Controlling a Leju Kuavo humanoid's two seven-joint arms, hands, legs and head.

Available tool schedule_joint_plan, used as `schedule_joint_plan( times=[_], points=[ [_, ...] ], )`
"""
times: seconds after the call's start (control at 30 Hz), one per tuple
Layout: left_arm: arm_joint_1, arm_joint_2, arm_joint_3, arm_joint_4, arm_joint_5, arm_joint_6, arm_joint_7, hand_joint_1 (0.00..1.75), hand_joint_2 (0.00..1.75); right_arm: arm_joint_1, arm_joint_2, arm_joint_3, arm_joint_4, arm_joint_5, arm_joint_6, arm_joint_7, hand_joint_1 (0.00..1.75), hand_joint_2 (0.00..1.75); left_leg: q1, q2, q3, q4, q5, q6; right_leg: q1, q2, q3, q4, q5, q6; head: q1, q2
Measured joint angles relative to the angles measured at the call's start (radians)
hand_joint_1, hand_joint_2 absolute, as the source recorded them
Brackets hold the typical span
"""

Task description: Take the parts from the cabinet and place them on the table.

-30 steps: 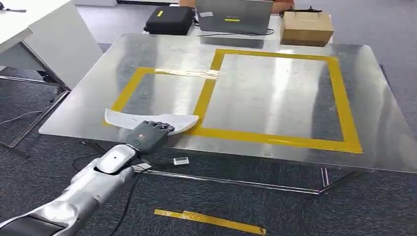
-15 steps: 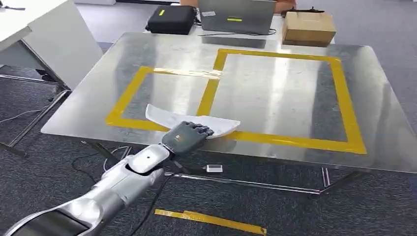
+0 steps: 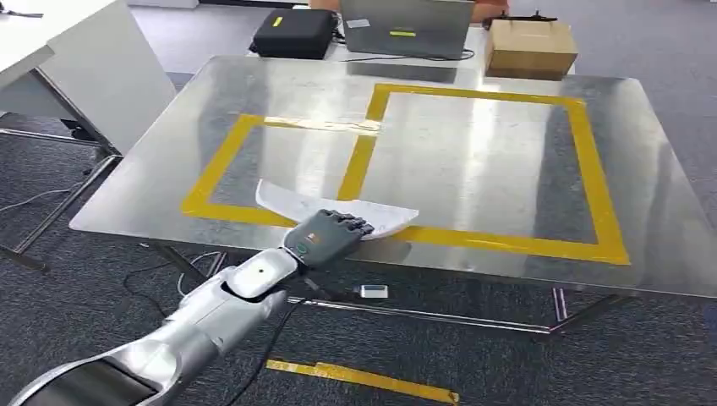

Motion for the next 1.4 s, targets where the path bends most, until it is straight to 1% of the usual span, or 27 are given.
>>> schedule_joint_plan(
  times=[0.03,0.07,0.17,0.2,0.27,0.3,0.33,0.37,0.47,0.7,0.97,1.03,1.23,1.4],
  points=[
    [-0.004,0.002,0.000,0.003,0.001,0.005,0.005,1.61,1.75,0.000,0.001,0.000,0.000,0.000,-0.001,0.000,0.00,0.00,0.000,0.000,0.000,0.000,0.000,0.000,0.000,0.000,0.000,0.000,0.000,0.000,0.000,0.000],
    [-0.008,0.004,0.000,0.006,0.002,0.011,0.010,0.00,1.75,0.000,0.001,0.000,0.000,0.000,-0.001,0.000,0.00,0.00,0.000,0.000,0.000,0.000,0.000,0.000,0.000,0.000,0.000,0.000,0.000,0.000,0.000,0.000],
    [-0.019,0.010,0.001,0.020,0.008,0.039,0.029,0.00,1.75,0.000,0.001,0.000,0.000,-0.003,-0.001,0.000,0.00,0.00,0.000,0.000,0.000,0.000,0.000,0.000,0.000,0.000,0.000,0.000,0.000,0.000,0.000,0.000],
    [-0.023,0.011,0.003,0.024,0.020,0.043,0.030,0.00,0.00,0.000,0.001,0.000,0.000,-0.003,0.000,0.000,0.00,0.00,0.000,0.000,0.000,0.000,0.000,0.000,0.000,0.000,0.000,0.000,0.000,0.000,0.000,0.000],
    [-0.027,0.013,0.014,0.034,0.056,0.028,0.029,0.00,0.00,0.000,0.001,0.000,0.000,-0.003,0.014,-0.007,0.00,0.00,0.000,0.000,0.000,0.000,0.000,0.000,0.000,0.000,0.000,0.000,0.000,0.000,0.000,0.000],
    [-0.031,0.014,0.024,0.040,0.069,-0.001,0.045,0.00,0.00,0.000,0.001,0.000,0.000,-0.005,0.019,-0.009,0.00,0.00,0.000,0.000,0.000,0.000,0.000,0.000,0.000,0.000,0.000,0.000,0.000,0.000,0.000,0.000],
    [-0.034,0.016,0.033,0.047,0.079,-0.018,0.061,0.00,0.00,0.000,0.001,0.000,0.000,-0.008,0.026,-0.012,0.00,0.00,0.000,0.000,0.000,0.000,0.000,0.000,0.000,0.000,0.000,0.000,0.000,0.000,0.000,0.000],
    [-0.038,0.022,0.042,0.053,0.089,-0.023,0.064,0.00,0.00,0.001,0.001,0.000,0.000,-0.009,0.031,-0.015,0.00,0.00,0.000,0.000,0.000,0.000,0.000,0.000,0.000,0.000,0.000,0.000,0.000,0.000,0.000,0.000],
    [-0.048,0.040,0.066,0.066,0.105,-0.028,0.071,0.00,0.00,0.002,0.001,0.000,0.000,-0.010,0.034,-0.016,0.00,0.00,0.000,0.000,0.000,0.000,0.000,0.000,0.000,0.000,0.000,0.000,0.000,0.000,0.000,0.000],
    [-0.069,0.075,0.113,0.106,0.114,-0.041,0.118,0.00,0.00,0.002,0.001,0.000,0.000,-0.012,0.034,-0.015,0.00,0.00,0.000,0.000,0.000,0.000,0.000,0.000,0.000,0.000,0.000,0.000,0.000,0.000,0.000,0.000],
    [-0.075,0.118,0.157,0.143,0.127,-0.049,0.141,0.00,0.00,0.002,0.001,0.000,0.000,-0.013,0.034,-0.016,0.00,0.00,0.000,0.000,0.000,0.000,0.000,0.000,0.000,0.000,0.000,0.000,0.000,0.000,0.000,0.000],
    [-0.077,0.131,0.178,0.149,0.135,-0.046,0.141,0.00,0.00,0.002,0.001,0.000,0.000,-0.014,0.033,-0.018,0.00,0.00,0.000,0.000,0.000,0.000,0.000,0.000,0.000,0.000,0.000,0.000,0.000,0.000,0.000,0.000],
    [-0.084,0.181,0.251,0.152,0.174,-0.030,0.106,0.00,0.00,0.004,0.001,0.000,0.000,-0.028,0.021,-0.027,0.00,0.00,0.000,0.000,0.000,0.000,0.000,0.000,0.000,0.001,0.000,0.000,0.000,0.000,0.000,0.000],
    [-0.085,0.230,0.313,0.113,0.210,-0.032,0.081,0.00,0.00,0.005,0.001,0.000,0.000,-0.016,0.010,-0.033,0.00,0.00,0.000,0.000,0.000,0.000,0.000,0.000,0.000,0.001,0.000,0.000,0.000,0.000,0.000,0.000]
  ],
)
